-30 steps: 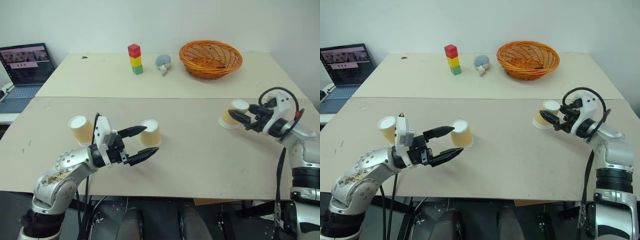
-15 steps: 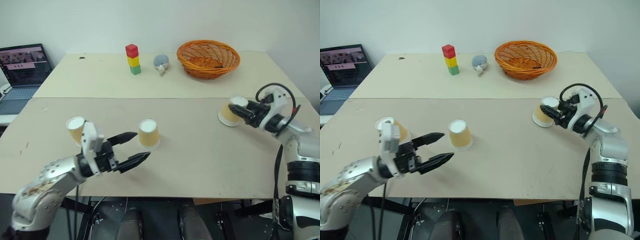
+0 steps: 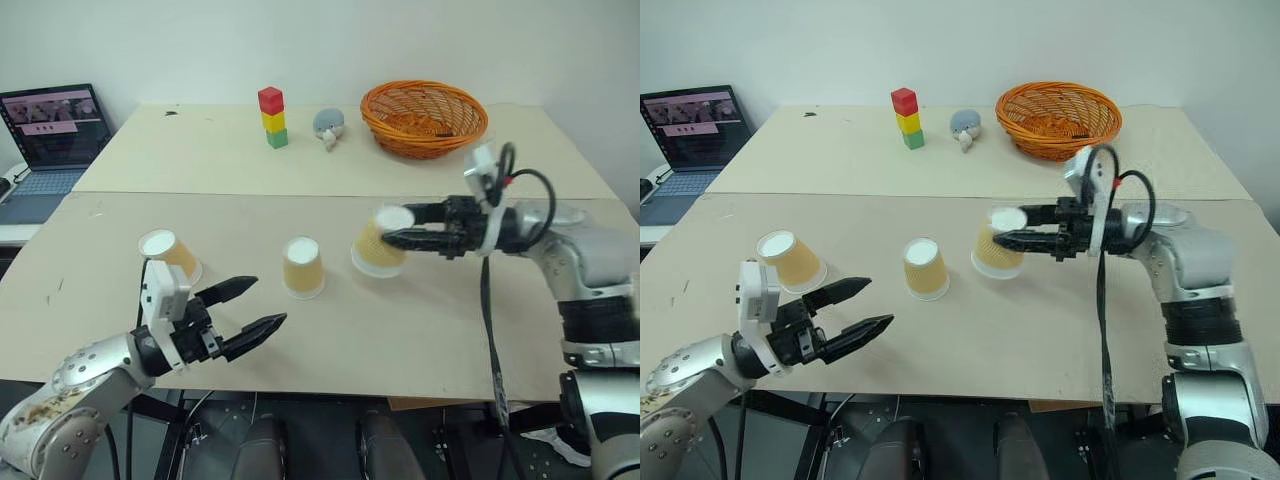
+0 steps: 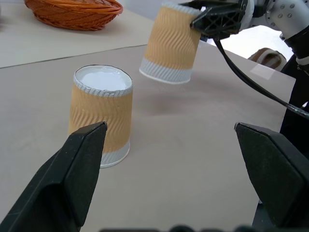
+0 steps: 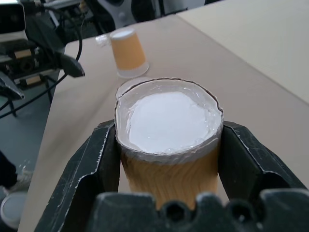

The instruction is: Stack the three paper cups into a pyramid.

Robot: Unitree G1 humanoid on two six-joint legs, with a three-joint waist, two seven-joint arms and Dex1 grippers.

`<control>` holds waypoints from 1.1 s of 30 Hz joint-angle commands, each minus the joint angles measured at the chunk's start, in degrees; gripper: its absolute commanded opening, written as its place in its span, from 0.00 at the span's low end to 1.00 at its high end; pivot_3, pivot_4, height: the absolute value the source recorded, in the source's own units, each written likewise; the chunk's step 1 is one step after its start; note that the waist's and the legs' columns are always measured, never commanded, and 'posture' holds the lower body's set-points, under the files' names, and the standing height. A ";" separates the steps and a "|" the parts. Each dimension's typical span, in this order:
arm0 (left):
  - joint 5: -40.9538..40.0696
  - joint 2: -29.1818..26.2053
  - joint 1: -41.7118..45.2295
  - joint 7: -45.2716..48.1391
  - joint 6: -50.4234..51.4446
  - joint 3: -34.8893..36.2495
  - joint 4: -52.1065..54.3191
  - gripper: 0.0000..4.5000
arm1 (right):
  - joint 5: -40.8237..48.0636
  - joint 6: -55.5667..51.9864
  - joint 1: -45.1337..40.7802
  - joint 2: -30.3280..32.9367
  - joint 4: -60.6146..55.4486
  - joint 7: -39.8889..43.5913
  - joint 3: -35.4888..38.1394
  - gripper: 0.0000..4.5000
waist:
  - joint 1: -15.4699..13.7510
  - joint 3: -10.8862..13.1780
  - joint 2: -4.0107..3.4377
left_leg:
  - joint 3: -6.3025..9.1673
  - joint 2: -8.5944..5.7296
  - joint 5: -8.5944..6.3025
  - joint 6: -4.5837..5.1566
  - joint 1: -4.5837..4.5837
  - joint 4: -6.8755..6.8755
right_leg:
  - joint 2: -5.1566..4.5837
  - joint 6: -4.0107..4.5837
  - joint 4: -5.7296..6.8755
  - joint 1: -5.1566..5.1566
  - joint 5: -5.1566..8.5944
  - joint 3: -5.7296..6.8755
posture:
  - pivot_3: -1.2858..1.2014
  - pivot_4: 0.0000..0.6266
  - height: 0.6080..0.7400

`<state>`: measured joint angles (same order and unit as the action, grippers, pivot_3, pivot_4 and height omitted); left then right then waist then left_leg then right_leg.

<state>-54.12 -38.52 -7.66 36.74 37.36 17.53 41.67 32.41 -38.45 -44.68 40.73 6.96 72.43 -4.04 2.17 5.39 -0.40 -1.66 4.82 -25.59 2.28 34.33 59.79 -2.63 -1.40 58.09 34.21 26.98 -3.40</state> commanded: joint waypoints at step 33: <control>-2.76 -0.15 0.75 -3.71 -1.48 1.30 1.88 1.00 | -10.13 12.43 -3.83 -13.29 12.01 3.83 -3.99 0.59 | 0.42 0.00 0.00 | 0.05 0.00 0.01 -0.01 -0.01 -0.01 | 0.02 0.01 0.07 0.02 0.00 0.02 | 0.52 0.24 0.23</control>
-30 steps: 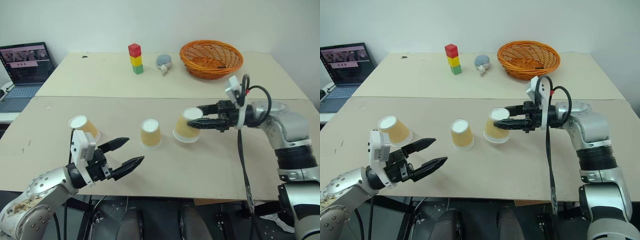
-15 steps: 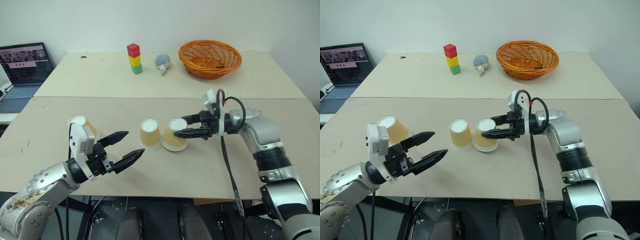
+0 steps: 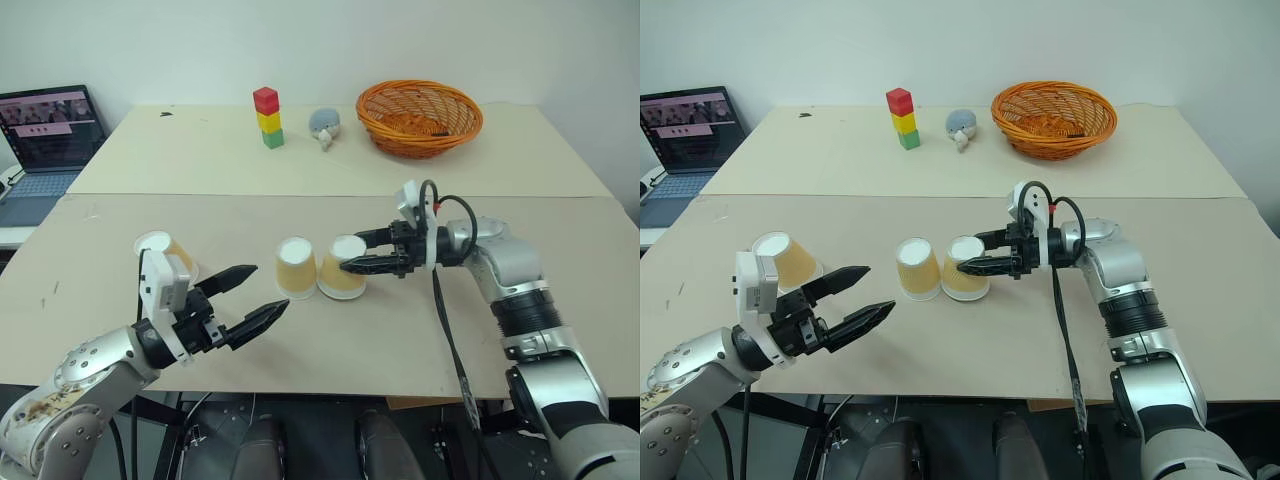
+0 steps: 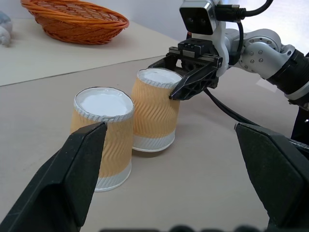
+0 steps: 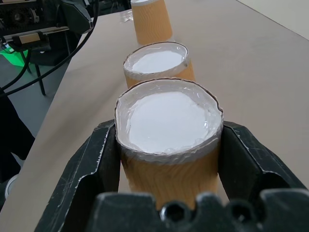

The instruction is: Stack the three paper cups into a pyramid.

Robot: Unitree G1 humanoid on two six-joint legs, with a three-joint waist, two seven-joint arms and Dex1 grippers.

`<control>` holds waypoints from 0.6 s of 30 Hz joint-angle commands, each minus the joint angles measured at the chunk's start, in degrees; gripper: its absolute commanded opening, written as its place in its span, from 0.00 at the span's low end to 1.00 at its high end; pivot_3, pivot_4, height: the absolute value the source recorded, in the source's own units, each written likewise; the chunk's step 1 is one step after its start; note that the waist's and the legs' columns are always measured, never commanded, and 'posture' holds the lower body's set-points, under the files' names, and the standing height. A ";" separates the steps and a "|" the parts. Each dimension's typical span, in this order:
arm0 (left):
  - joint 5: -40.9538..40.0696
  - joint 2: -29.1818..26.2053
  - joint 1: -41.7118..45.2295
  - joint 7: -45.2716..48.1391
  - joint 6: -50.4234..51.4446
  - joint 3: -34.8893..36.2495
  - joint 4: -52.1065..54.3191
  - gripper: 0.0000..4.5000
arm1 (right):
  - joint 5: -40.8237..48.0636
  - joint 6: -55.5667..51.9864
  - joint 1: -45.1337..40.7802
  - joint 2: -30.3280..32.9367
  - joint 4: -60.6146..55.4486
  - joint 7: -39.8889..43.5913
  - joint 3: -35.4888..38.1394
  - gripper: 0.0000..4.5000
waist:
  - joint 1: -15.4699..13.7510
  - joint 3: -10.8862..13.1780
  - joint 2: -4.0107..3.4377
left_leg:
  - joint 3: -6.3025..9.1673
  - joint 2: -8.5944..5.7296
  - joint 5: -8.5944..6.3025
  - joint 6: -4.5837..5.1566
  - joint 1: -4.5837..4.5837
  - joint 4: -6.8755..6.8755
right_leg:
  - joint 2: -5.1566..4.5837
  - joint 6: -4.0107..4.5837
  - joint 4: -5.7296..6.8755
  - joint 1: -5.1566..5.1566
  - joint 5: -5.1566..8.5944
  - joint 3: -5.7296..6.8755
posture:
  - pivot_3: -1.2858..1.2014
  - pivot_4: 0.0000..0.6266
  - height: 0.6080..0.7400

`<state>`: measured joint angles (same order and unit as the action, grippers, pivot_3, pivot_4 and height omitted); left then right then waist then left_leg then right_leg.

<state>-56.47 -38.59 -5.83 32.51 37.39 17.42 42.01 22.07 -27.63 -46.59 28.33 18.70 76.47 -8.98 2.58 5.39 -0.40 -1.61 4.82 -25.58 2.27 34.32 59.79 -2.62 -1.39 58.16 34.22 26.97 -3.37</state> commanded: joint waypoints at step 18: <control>-0.16 0.39 -0.70 2.05 -2.31 -0.18 -0.06 1.00 | 8.84 -8.77 2.19 9.16 -8.50 4.45 8.46 1.00 | -0.17 0.01 -0.01 | 0.02 -0.02 0.00 -0.01 0.03 0.00 | -0.04 0.00 -0.03 -0.02 0.00 0.04 | 0.52 0.24 0.23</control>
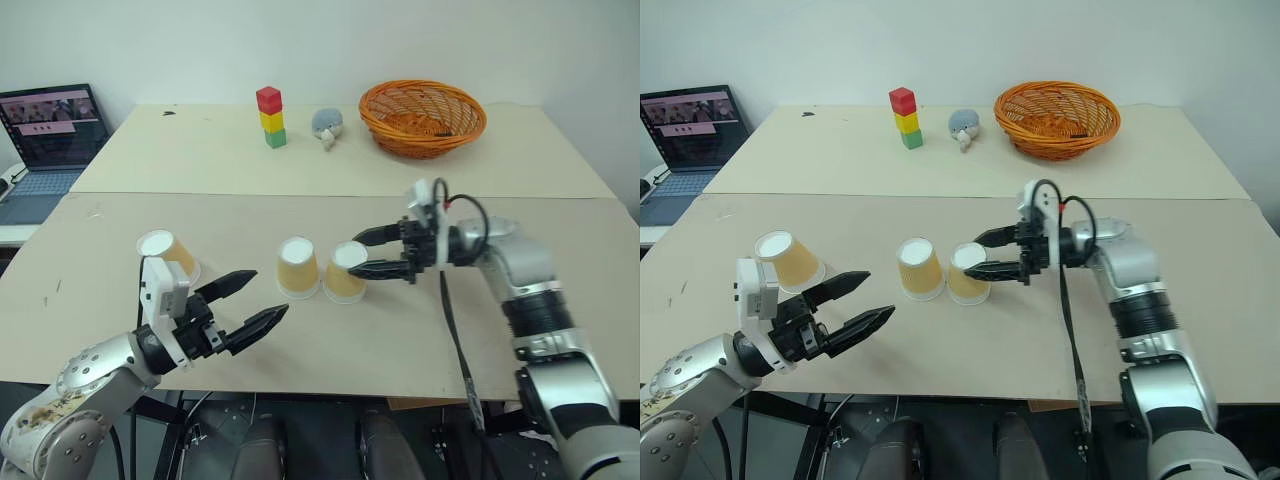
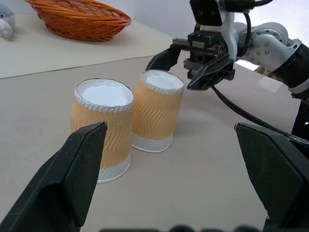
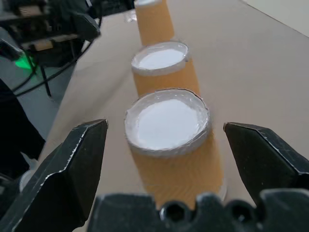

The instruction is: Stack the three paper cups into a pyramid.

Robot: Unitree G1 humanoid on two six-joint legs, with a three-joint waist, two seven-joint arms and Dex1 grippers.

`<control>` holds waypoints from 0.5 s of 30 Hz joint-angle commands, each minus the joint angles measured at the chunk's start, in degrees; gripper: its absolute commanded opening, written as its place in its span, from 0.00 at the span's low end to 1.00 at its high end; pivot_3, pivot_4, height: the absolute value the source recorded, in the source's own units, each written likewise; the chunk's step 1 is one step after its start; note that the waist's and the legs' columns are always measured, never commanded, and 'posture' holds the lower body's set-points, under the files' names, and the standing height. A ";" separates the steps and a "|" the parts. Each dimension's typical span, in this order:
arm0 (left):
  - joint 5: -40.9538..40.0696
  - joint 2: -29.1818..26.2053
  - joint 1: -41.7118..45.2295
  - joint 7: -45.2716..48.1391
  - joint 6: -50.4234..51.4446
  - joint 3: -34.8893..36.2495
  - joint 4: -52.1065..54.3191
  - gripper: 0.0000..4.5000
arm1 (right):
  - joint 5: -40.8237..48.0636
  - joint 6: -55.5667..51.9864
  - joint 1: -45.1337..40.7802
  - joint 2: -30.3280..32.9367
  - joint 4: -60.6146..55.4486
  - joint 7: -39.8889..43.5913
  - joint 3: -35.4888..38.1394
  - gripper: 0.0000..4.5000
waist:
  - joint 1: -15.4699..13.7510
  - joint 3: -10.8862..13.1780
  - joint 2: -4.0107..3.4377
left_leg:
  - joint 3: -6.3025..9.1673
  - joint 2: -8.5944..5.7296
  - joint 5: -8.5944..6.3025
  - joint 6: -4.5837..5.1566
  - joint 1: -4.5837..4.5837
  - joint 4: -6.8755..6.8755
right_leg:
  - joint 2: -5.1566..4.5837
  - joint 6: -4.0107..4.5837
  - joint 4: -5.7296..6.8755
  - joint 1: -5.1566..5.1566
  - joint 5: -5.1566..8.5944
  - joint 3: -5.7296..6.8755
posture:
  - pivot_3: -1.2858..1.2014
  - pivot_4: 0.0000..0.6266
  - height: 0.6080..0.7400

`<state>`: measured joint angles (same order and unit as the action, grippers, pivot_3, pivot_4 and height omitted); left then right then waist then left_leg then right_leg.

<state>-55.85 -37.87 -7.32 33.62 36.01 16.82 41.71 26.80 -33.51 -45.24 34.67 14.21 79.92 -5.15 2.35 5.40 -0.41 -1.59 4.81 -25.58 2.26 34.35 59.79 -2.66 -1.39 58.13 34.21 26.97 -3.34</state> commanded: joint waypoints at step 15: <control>-1.63 6.78 -7.42 -11.20 -2.63 6.85 3.38 1.00 | 10.37 -7.66 19.12 15.41 -27.71 -8.26 18.02 1.00 | 0.14 0.01 0.04 | 0.05 0.07 -0.02 0.04 -0.01 -0.02 | 0.04 -0.01 -0.06 -0.03 0.00 -0.04 | 0.52 0.24 0.23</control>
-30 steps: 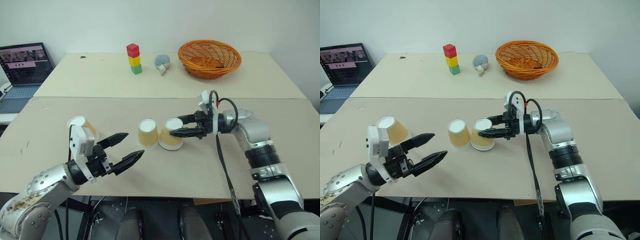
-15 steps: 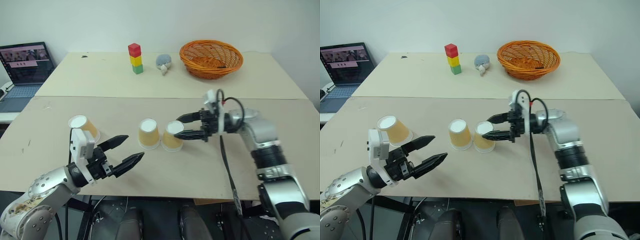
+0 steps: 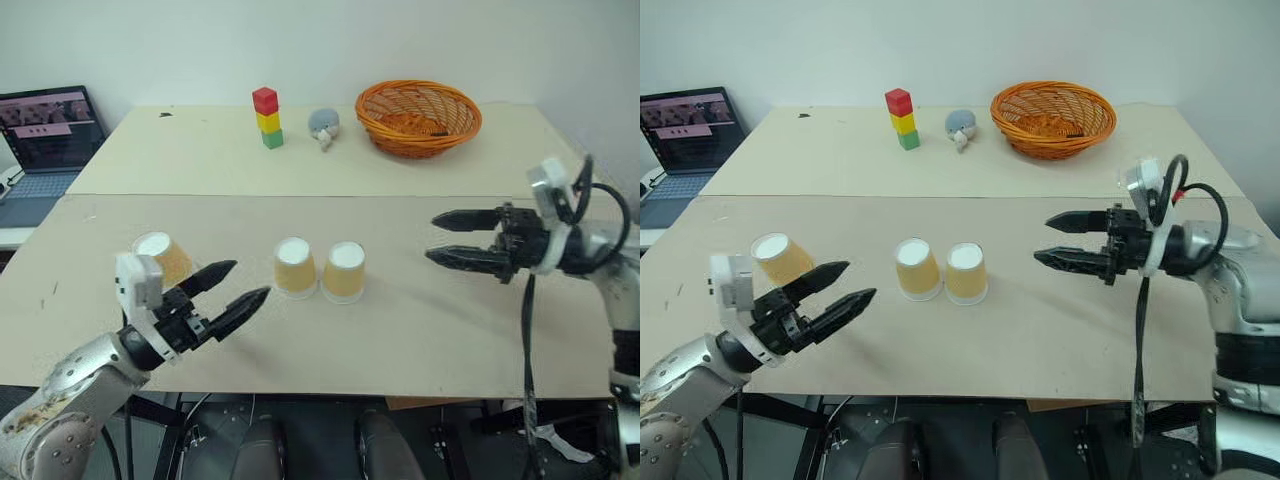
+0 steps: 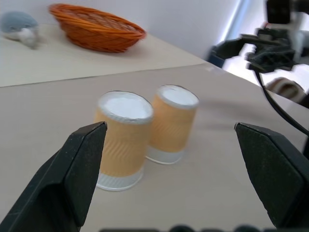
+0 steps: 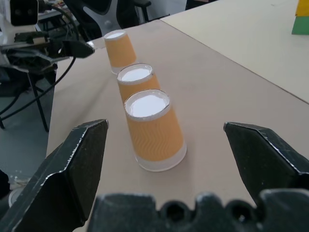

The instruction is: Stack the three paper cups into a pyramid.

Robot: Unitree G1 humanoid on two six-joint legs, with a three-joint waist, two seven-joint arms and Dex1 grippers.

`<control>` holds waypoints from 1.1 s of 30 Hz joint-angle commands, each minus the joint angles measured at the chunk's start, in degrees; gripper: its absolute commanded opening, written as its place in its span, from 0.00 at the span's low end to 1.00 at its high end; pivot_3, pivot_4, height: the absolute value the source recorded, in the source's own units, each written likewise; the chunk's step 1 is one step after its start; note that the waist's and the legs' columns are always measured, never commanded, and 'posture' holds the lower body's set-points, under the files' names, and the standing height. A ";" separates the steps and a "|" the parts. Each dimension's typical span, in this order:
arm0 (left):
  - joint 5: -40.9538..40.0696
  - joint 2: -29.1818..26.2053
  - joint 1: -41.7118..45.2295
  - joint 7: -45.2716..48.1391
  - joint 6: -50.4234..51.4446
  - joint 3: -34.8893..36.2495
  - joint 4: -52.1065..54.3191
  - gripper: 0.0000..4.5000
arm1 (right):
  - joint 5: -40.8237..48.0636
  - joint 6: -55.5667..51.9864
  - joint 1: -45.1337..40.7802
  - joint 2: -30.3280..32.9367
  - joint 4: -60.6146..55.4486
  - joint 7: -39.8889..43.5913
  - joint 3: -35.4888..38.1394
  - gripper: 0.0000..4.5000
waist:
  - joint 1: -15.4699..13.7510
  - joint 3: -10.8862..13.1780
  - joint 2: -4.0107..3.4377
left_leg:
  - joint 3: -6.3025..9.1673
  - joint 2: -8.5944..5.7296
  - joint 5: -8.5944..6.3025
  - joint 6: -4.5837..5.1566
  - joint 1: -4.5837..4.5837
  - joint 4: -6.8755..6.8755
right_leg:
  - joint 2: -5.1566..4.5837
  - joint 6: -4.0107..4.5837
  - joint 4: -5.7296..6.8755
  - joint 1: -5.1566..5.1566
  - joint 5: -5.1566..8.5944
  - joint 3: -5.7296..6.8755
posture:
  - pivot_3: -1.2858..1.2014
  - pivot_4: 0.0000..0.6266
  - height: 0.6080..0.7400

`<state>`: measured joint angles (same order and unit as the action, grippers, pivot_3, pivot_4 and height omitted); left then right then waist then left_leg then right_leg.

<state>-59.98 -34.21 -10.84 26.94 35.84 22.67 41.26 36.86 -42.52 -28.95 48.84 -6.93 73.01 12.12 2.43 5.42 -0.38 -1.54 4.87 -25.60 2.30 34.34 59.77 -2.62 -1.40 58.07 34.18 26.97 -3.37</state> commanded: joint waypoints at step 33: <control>36.85 18.77 19.15 -30.72 -6.63 -0.64 -13.30 1.00 | 7.03 1.16 8.09 -2.37 -14.01 -12.38 2.57 1.00 | -1.56 -0.03 0.23 | 0.09 -0.09 0.01 -0.02 0.04 0.01 | -0.01 -0.06 0.02 -0.07 -0.03 0.02 | 0.52 0.24 0.23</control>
<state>-23.57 -15.51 7.15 -2.84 29.02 20.87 27.88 41.96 -41.79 -20.80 45.83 -19.44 60.99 12.34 0.88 5.39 -0.14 -1.45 4.78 -25.59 2.28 34.38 59.78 -2.63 -1.45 58.09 34.11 26.94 -3.35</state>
